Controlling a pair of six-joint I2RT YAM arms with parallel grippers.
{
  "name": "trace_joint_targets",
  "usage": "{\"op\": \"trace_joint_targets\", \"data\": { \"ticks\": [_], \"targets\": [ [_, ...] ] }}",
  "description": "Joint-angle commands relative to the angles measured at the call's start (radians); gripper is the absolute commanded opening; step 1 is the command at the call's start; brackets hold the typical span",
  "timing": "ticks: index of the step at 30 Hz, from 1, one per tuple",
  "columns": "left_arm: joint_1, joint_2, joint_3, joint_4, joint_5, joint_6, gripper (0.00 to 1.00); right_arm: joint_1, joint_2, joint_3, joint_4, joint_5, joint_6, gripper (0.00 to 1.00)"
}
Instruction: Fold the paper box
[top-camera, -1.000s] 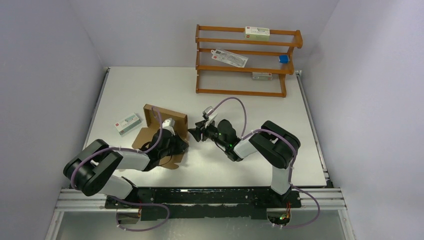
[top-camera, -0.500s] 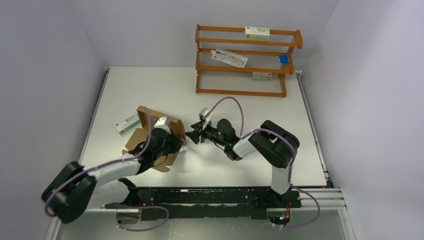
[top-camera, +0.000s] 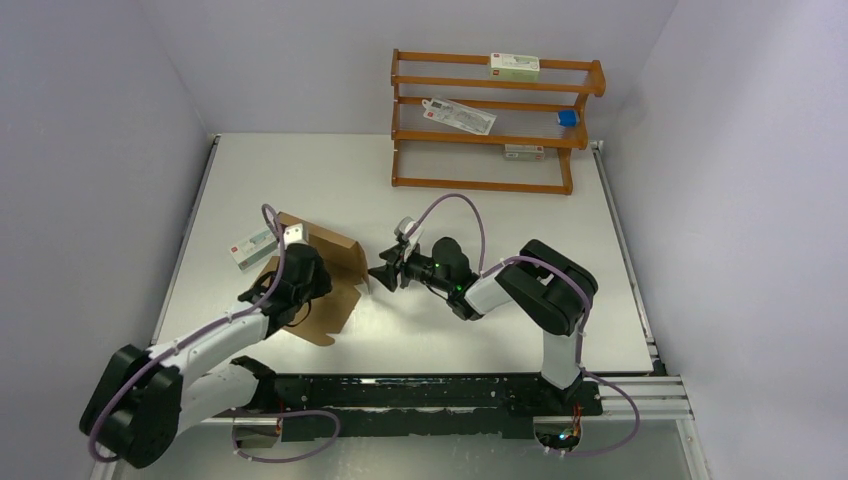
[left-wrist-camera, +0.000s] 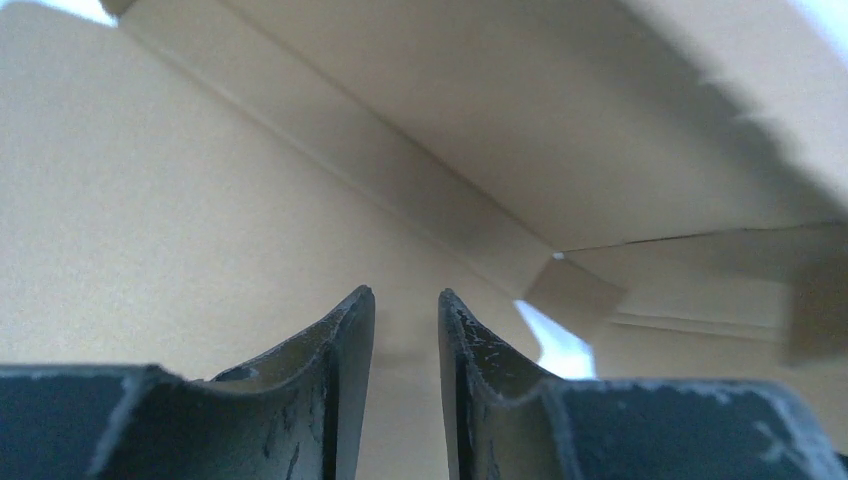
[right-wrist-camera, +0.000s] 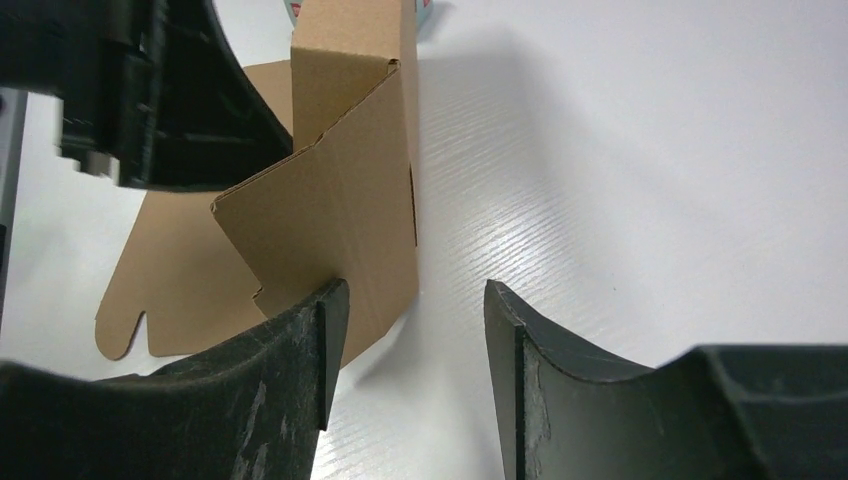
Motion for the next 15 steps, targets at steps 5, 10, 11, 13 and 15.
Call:
{"op": "trace_joint_targets", "data": {
  "ticks": [5,10,11,13,15],
  "targets": [
    [0.031,0.115,-0.037,0.043,0.102,0.006,0.32,-0.003,0.024,0.042,0.000,-0.067,-0.023,0.58],
    [0.031,0.123,-0.058,0.073,0.169,0.004,0.31,-0.003,0.047,0.076,-0.005,-0.059,-0.015,0.59],
    [0.031,0.125,-0.064,0.080,0.183,0.001,0.31,-0.003,0.051,0.085,-0.008,-0.064,-0.018,0.59],
    [0.031,0.125,-0.076,0.091,0.205,-0.008,0.31,-0.002,0.059,0.105,-0.020,-0.064,-0.023,0.59],
    [0.031,0.124,-0.082,0.096,0.217,-0.011,0.30,-0.003,0.068,0.122,-0.026,-0.057,-0.030,0.59]
  ]
}}
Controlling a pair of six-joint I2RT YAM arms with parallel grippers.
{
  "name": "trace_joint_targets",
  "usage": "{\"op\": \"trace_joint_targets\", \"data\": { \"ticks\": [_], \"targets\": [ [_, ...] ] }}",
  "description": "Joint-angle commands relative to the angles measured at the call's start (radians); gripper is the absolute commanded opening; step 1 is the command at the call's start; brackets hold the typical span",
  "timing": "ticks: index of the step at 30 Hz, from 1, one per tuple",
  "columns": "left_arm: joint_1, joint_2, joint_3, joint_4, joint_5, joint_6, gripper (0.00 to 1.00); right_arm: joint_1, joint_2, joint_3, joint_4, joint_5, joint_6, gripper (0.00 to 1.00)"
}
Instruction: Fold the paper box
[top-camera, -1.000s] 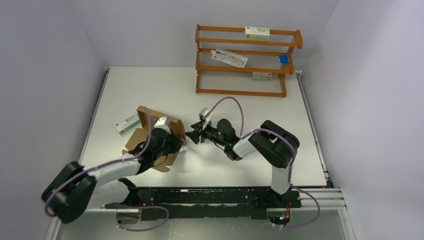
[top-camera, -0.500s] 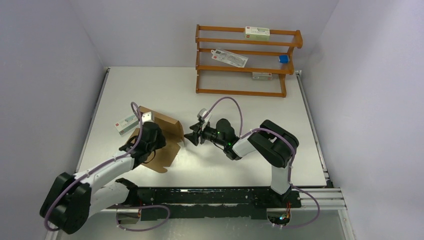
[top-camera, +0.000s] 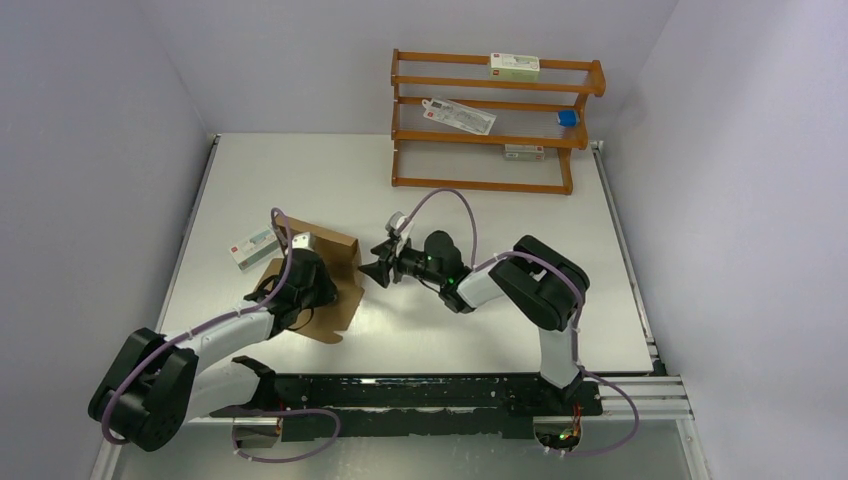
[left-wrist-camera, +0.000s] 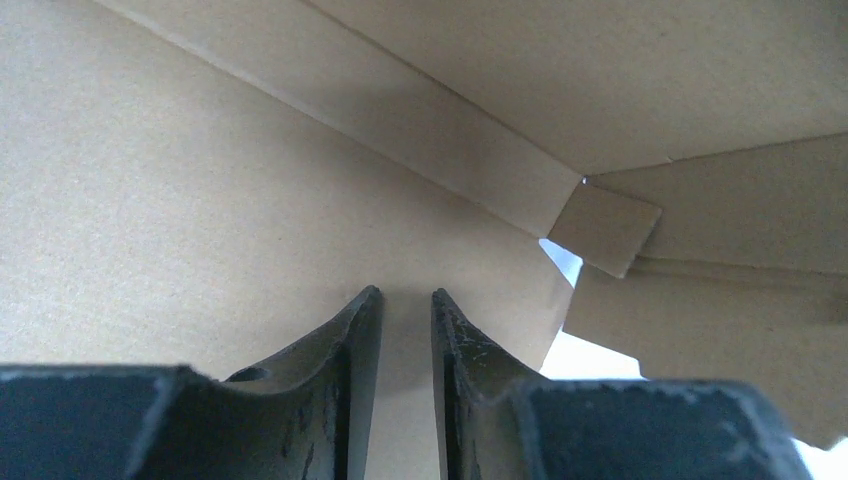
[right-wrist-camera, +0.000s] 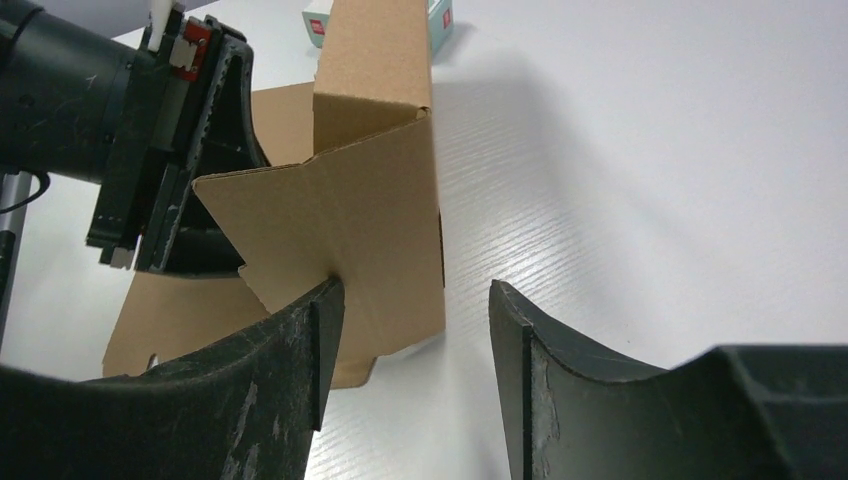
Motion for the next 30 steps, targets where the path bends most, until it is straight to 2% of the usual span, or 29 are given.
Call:
{"op": "trace_joint_targets", "data": {
  "ticks": [1,9,21,30],
  "targets": [
    [0.005,0.011,-0.031,0.022,0.091,-0.013,0.30,-0.003,0.031,0.053,-0.006,0.002,-0.025,0.59],
    [0.005,0.021,-0.039,0.041,0.124,-0.015,0.28,-0.002,0.090,0.099,0.023,0.016,-0.017,0.61],
    [0.005,0.045,-0.056,0.071,0.166,-0.018,0.25,0.000,0.130,0.162,0.023,-0.064,-0.034,0.66],
    [-0.005,0.016,-0.086,0.079,0.198,-0.033,0.23,0.008,0.167,0.206,0.005,0.104,-0.070,0.65]
  ]
}}
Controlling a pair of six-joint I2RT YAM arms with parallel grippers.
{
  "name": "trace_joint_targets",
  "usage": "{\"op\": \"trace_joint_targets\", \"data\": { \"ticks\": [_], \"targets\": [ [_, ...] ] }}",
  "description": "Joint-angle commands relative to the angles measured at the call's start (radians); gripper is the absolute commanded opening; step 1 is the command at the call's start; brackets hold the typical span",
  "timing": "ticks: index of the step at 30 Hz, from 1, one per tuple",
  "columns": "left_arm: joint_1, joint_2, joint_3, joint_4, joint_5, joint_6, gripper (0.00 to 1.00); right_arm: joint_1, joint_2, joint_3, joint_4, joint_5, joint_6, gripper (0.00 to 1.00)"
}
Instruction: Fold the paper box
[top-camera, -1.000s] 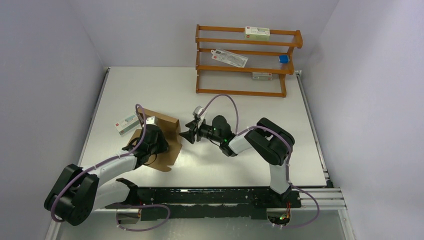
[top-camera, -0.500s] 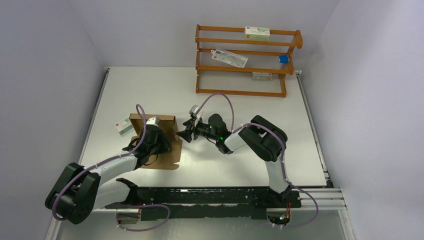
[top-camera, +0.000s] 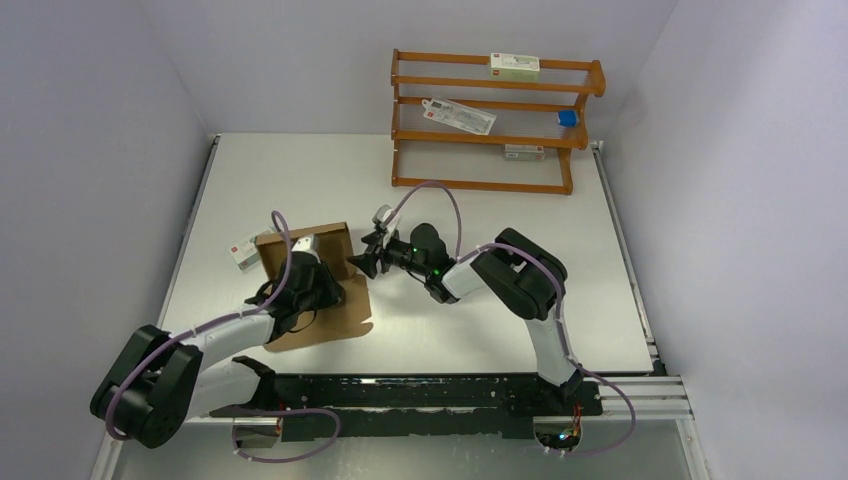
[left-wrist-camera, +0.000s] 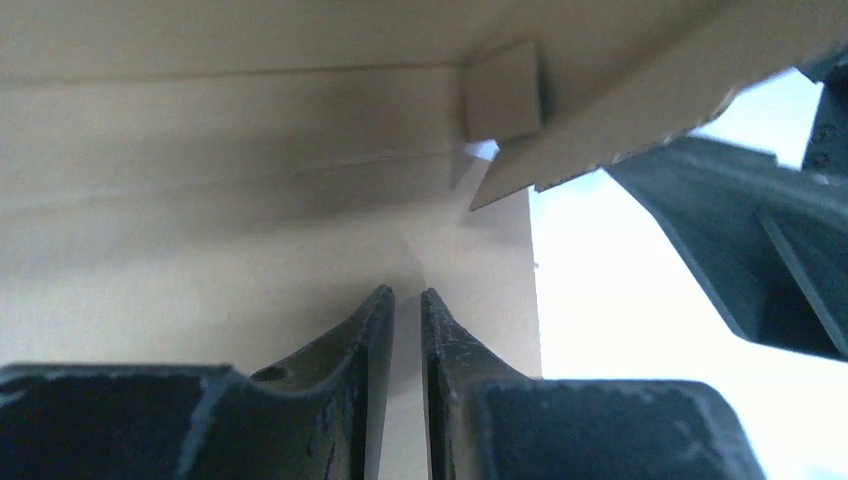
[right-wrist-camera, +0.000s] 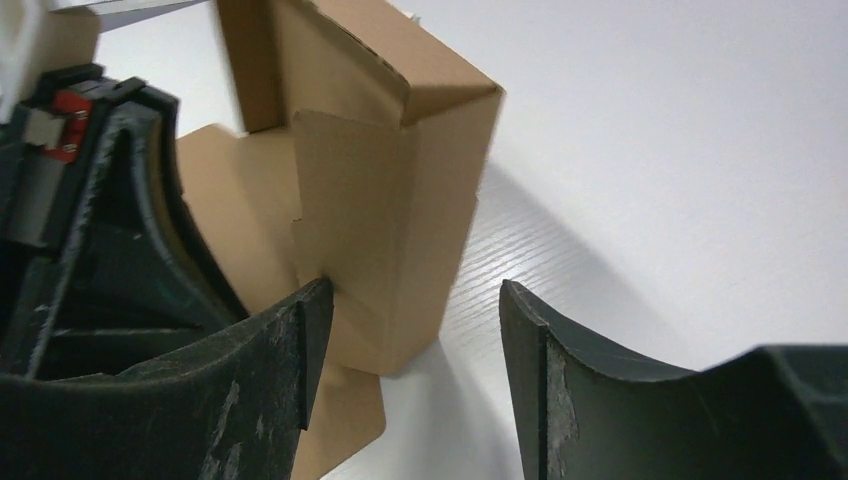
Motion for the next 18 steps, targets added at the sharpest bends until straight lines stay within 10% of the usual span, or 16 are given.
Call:
{"op": "trace_joint_targets", "data": {
  "ticks": [1,18],
  "targets": [
    [-0.010,-0.008,-0.046,-0.047,0.079,-0.021,0.22,0.006,0.031,0.040,0.015,0.097,-0.036,0.64],
    [-0.026,-0.173,0.061,-0.274,0.045,0.004,0.34,0.024,0.030,0.016,0.021,0.025,-0.060,0.61]
  ]
}}
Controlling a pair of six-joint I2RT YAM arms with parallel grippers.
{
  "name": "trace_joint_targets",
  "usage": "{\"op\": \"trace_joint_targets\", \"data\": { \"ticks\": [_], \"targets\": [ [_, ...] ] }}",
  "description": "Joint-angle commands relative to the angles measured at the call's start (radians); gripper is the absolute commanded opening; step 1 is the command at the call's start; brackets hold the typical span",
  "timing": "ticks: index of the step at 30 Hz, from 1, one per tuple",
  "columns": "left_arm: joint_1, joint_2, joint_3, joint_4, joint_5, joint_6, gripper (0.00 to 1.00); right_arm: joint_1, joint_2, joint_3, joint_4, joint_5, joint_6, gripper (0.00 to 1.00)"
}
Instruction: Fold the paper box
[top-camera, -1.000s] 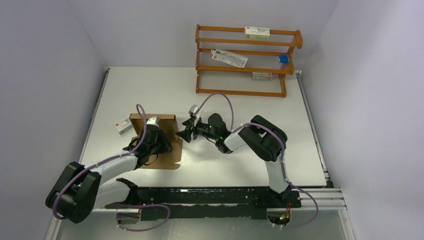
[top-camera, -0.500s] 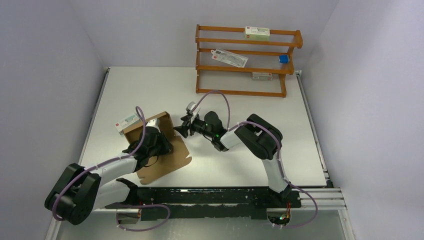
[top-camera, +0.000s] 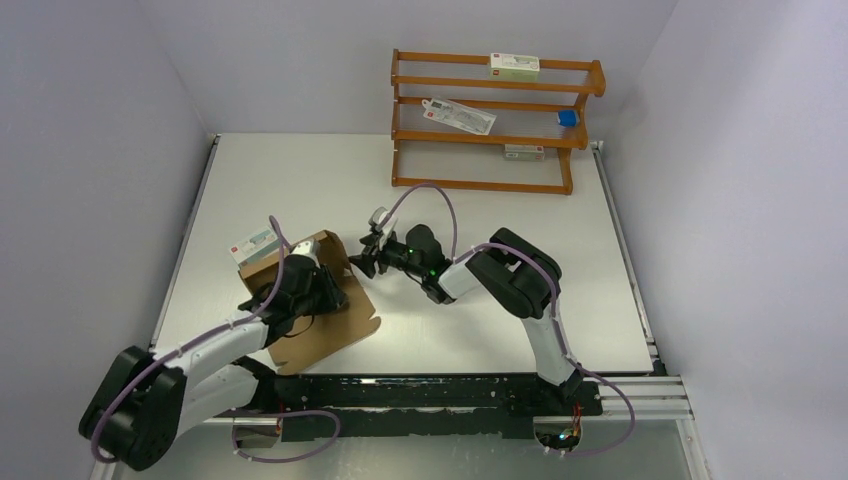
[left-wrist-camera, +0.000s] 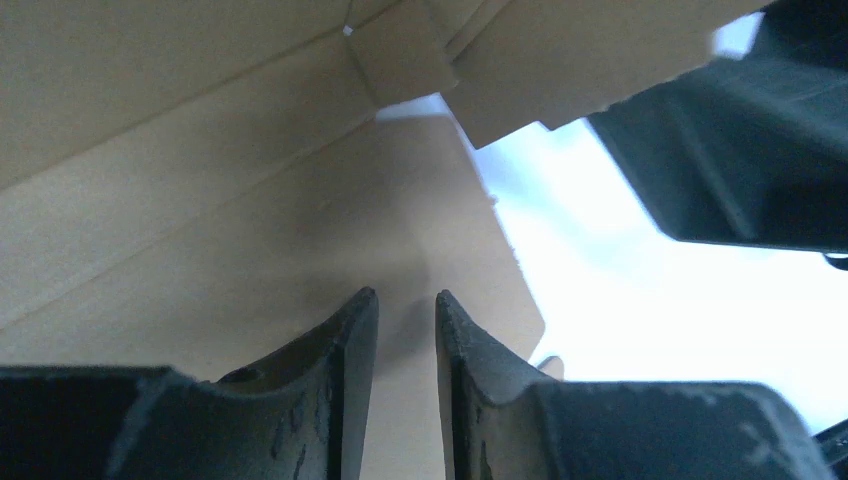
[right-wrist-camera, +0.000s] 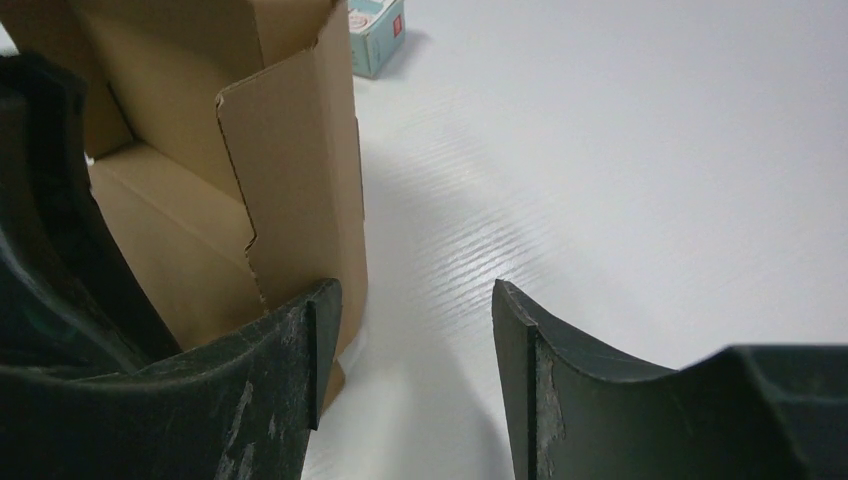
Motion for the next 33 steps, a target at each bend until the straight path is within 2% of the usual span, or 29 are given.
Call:
{"op": "trace_joint_targets", "data": {
  "ticks": [1,5,9,12,17,20,23,29,33],
  "targets": [
    [-0.009,-0.121,0.112,-0.259,-0.021,0.030,0.36,0.010,-0.010,-0.026,0.032,-0.024,-0.018,0.61],
    [-0.008,-0.219,0.246,-0.423,-0.044,0.051,0.44,0.010,-0.012,-0.034,0.043,-0.036,-0.018,0.61],
    [-0.009,-0.249,0.400,-0.549,-0.063,0.093,0.46,0.010,-0.008,-0.040,0.056,-0.059,-0.015,0.61],
    [-0.008,-0.233,0.561,-0.661,-0.174,0.151,0.50,0.010,-0.011,-0.049,0.064,-0.081,-0.016,0.61],
    [0.008,-0.154,0.701,-0.763,-0.372,0.227,0.67,0.010,-0.018,-0.047,0.054,-0.102,-0.020,0.61],
    [0.032,-0.089,0.720,-0.768,-0.421,0.261,0.76,0.009,-0.019,-0.048,0.054,-0.111,-0.019,0.61],
    [0.073,-0.050,0.705,-0.750,-0.359,0.290,0.80,0.010,-0.024,-0.051,0.053,-0.118,-0.017,0.61],
    [0.128,-0.051,0.627,-0.712,-0.291,0.282,0.81,0.012,-0.029,-0.057,0.055,-0.132,-0.015,0.61],
    [0.135,-0.067,0.575,-0.696,-0.253,0.265,0.76,0.016,-0.028,-0.056,0.055,-0.139,-0.015,0.61]
  ]
}}
